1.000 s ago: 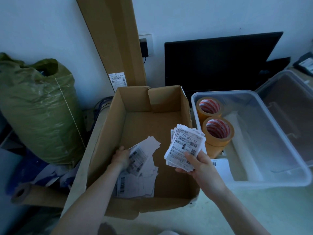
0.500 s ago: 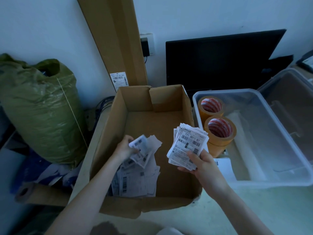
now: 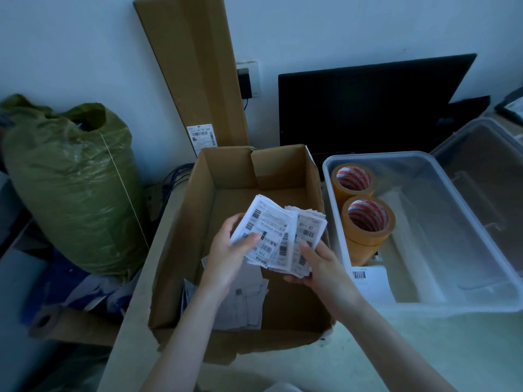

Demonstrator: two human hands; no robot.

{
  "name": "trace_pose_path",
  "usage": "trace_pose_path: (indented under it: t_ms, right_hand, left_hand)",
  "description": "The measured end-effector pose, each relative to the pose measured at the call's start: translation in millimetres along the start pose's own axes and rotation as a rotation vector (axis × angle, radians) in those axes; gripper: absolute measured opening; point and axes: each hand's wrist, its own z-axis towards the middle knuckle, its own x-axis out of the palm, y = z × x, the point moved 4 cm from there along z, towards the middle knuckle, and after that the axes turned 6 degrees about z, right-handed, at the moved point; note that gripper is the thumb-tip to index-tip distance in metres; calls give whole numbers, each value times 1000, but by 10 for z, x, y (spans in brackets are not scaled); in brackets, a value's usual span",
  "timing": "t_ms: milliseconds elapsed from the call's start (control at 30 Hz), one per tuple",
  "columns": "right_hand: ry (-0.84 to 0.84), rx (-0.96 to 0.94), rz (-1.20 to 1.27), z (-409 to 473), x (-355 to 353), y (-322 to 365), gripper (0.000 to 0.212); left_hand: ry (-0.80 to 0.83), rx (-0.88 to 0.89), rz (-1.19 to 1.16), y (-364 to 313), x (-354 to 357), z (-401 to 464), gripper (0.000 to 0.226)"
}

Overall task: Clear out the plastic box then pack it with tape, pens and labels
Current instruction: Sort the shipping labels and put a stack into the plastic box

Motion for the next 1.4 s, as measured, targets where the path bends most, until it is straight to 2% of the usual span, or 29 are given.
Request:
trace_pose_path:
  t_ms: [167,267,367,633,867,1067,1167,1267,1333,1400]
  right_hand:
    - [50,-17,42,1,46,2,27]
    - [38,-42,55,-11,16,0,29]
    - [8,-55,113,-22,-16,4,25]
    - [-57,-70,84,-41,-54,-38,24]
    - [3,-60,9,-60,-22,-81,23]
    - [-7,-20,16,-29,-65,-94,19]
    - [-5,-22,19,-22,-87,-95,20]
    - [-13,-28,29,-15,-88,-92,20]
    - [-18,-30,54,-10,-100,-85,19]
    - [-25,-36,70,-7,-117,-74,20]
  left_hand:
    - [-42,104,129,-79,236,-153,18]
    - [-17,95,107,-86,325,-235,19]
    - [-71,65,74,-51,291,-242,19]
    - [-34,87,222,38,216,-223,15]
    - [-115,-10,96,113,250,-232,13]
    - [-77,128,306,68,251,-235,15]
    - [1,174,401,15,214,-232,15]
    - [82,83,331,19,167,-161,16]
    - [7,-58,193,128,68,7,16]
    - [-93,-146,194,345,-48,260,18]
